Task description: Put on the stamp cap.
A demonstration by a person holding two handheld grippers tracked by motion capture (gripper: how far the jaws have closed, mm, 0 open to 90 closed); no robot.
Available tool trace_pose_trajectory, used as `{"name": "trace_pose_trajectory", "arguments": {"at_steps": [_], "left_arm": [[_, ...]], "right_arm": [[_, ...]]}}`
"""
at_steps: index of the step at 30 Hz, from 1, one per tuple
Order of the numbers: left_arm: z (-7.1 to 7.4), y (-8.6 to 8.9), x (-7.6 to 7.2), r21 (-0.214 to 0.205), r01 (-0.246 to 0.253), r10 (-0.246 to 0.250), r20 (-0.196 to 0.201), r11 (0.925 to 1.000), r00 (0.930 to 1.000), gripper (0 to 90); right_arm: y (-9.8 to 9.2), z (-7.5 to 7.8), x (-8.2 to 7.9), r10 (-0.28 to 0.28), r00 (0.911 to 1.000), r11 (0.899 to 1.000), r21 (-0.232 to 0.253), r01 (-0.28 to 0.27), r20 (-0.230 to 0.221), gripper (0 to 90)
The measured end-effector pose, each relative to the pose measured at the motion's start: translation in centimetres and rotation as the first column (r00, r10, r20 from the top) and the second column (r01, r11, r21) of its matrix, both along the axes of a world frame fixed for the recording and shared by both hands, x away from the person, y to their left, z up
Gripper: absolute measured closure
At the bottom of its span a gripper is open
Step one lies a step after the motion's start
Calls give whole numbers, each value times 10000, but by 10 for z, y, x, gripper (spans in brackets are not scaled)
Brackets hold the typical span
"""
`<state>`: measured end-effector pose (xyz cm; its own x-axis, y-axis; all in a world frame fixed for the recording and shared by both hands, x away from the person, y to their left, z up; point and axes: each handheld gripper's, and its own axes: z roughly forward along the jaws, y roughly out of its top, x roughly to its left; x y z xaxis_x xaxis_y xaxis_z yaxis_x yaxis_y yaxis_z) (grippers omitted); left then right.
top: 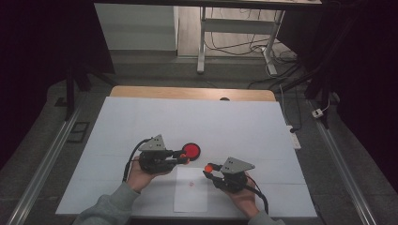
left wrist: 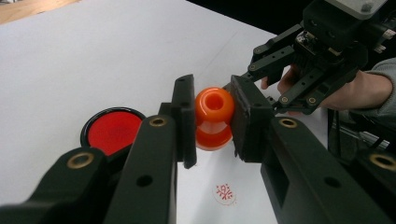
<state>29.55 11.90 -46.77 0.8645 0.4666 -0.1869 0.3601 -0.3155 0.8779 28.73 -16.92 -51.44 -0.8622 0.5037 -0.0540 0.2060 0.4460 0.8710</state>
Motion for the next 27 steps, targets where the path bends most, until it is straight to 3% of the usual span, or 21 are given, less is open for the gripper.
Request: {"name": "trace_pose_trajectory", "arguments": {"at_steps": [19,24,27], "left_arm": [[-1,-5,-1,-98,150,-151,-49,9998,9999,724],[-1,-9,-1,-96,244,-244,-46,9997,9997,724],[-2,-11,-2,-116,279,-280,-59,9995,9996,724]], "right_arm": [[19,0,0,362,9993,9992,-154,-361,47,637],[25,-1,0,520,9986,9986,-3,-520,44,637],[27,0,-1,528,9986,9985,-168,-527,60,637]]}}
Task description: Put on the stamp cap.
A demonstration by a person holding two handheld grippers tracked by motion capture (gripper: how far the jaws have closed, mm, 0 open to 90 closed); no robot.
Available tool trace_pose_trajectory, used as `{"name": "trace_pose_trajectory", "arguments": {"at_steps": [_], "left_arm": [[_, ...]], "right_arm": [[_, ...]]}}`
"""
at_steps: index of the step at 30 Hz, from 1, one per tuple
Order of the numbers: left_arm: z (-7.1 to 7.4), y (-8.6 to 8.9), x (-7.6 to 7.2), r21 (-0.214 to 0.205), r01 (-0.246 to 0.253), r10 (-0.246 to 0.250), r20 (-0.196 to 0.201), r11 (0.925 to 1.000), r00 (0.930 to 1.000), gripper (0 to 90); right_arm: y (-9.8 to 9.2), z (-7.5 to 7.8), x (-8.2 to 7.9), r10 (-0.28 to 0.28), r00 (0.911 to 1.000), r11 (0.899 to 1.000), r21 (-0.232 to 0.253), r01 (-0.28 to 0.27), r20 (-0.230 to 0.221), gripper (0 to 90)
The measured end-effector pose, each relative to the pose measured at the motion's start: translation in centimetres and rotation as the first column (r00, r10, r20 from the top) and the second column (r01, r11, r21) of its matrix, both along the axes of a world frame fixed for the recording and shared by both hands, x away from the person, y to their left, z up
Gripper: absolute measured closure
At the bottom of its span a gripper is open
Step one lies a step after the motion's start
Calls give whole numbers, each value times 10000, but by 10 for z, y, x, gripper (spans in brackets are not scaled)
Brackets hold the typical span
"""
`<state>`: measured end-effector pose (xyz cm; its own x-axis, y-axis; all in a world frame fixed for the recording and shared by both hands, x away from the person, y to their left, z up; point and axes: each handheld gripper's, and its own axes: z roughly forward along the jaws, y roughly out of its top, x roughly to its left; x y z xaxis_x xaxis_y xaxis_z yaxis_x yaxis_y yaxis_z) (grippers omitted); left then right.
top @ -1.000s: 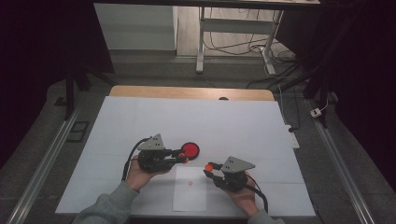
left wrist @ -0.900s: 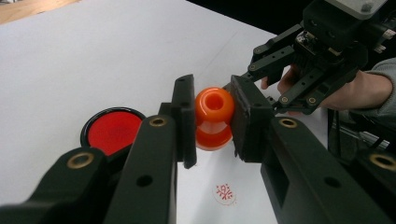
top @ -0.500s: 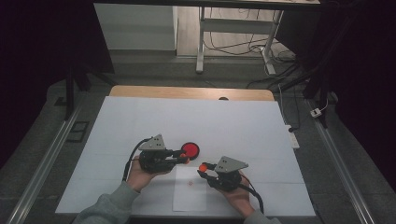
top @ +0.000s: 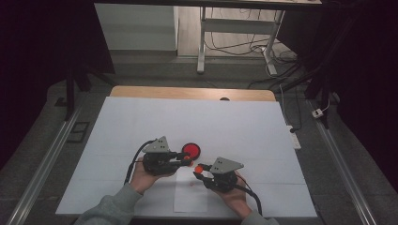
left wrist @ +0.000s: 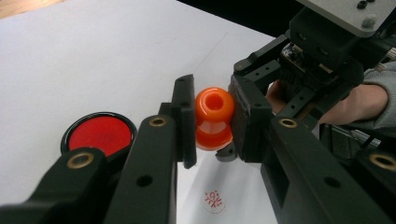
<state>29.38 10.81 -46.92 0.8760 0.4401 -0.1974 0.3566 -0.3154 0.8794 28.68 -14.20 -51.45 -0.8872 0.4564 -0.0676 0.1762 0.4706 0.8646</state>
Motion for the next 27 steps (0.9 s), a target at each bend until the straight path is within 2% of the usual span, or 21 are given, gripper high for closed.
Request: {"name": "trace_pose_trajectory", "arguments": {"at_steps": [4,27], "left_arm": [[0,-2,-1,-8,54,-53,18,10000,10000,724],[-3,-10,-2,91,214,-213,-29,9997,9998,724]], "right_arm": [[3,-1,0,108,9999,9998,155,-107,-36,637],[14,4,-2,338,9994,9988,358,-342,103,637]]}}
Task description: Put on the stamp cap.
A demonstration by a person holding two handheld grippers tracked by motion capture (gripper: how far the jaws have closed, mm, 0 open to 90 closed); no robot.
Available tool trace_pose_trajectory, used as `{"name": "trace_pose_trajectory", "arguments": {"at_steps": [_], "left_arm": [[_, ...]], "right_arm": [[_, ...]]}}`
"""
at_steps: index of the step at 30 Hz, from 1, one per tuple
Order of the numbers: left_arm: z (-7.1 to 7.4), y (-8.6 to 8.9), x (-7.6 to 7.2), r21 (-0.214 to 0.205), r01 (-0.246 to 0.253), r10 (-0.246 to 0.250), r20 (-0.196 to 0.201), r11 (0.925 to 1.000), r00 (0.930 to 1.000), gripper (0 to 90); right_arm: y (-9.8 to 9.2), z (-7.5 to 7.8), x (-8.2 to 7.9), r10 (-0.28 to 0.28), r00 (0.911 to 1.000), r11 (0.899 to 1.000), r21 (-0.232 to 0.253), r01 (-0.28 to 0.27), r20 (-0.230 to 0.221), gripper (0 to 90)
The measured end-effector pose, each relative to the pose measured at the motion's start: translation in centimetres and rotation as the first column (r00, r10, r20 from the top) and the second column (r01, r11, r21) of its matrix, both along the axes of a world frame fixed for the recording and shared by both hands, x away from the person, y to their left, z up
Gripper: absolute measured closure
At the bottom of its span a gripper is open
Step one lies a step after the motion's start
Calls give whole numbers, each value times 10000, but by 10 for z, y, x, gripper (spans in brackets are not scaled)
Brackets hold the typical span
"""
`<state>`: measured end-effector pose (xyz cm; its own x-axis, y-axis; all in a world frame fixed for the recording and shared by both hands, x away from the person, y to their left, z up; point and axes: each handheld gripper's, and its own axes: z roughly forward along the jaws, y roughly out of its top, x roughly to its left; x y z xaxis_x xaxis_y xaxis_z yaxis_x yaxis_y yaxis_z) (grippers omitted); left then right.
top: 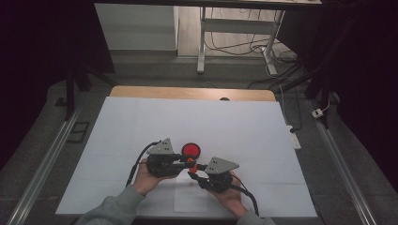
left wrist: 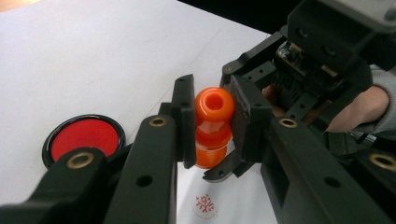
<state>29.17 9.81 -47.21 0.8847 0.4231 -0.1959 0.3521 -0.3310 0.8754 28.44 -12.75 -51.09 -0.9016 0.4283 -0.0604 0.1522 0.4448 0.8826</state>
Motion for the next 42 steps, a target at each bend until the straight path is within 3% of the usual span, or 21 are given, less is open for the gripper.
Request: {"name": "trace_pose_trajectory", "arguments": {"at_steps": [7,42], "left_arm": [[-2,0,1,121,-3,3,-24,9999,10000,724],[-6,-5,0,146,-6,7,-68,9999,10000,724]], "right_arm": [[-1,3,0,31,10000,9996,270,-30,-25,637],[-3,5,0,-128,9999,9989,458,130,-31,640]]}}
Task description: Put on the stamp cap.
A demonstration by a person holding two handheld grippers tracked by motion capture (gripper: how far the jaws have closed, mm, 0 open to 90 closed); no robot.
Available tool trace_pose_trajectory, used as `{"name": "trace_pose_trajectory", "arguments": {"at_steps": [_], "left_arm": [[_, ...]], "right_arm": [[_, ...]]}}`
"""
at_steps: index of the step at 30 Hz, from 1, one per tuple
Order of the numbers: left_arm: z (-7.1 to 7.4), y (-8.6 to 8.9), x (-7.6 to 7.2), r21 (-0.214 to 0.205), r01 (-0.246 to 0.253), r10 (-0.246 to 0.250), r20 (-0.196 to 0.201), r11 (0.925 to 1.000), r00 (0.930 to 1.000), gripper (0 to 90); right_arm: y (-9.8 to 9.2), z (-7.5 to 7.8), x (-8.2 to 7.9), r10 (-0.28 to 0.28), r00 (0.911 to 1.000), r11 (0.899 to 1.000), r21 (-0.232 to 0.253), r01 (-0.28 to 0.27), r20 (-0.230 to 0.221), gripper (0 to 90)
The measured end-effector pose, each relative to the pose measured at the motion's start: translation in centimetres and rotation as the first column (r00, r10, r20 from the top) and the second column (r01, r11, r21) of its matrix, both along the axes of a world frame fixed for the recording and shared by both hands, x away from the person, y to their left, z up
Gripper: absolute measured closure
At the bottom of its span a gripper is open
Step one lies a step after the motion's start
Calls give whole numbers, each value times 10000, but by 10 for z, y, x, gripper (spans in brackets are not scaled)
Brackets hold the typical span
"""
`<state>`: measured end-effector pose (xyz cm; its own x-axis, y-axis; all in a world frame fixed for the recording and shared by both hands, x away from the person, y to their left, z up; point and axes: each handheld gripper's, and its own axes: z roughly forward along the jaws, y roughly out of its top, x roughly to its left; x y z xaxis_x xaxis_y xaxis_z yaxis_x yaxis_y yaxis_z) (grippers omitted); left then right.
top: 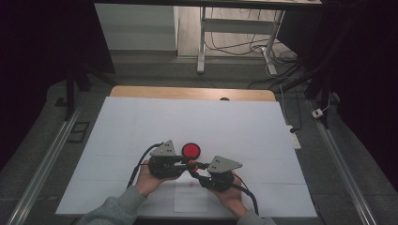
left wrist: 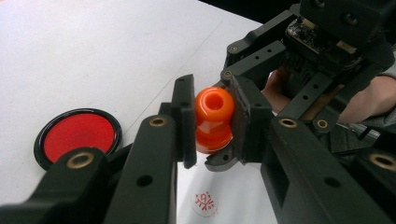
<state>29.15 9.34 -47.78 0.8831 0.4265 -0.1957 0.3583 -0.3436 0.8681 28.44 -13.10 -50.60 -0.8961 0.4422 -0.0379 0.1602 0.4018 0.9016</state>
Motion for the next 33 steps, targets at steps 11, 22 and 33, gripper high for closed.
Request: {"name": "trace_pose_trajectory", "arguments": {"at_steps": [11,22,33], "left_arm": [[-1,1,0,-126,50,-50,14,9999,10000,727],[-3,2,-1,-431,29,-30,-4,9991,10000,729],[-7,-3,-7,-109,-153,156,339,9998,9993,730]], "right_arm": [[-1,1,-1,-84,9998,9999,104,85,-156,644],[-1,2,-2,-90,9998,9998,179,93,-156,646],[0,1,-4,-114,9999,9996,-262,115,54,647]]}}
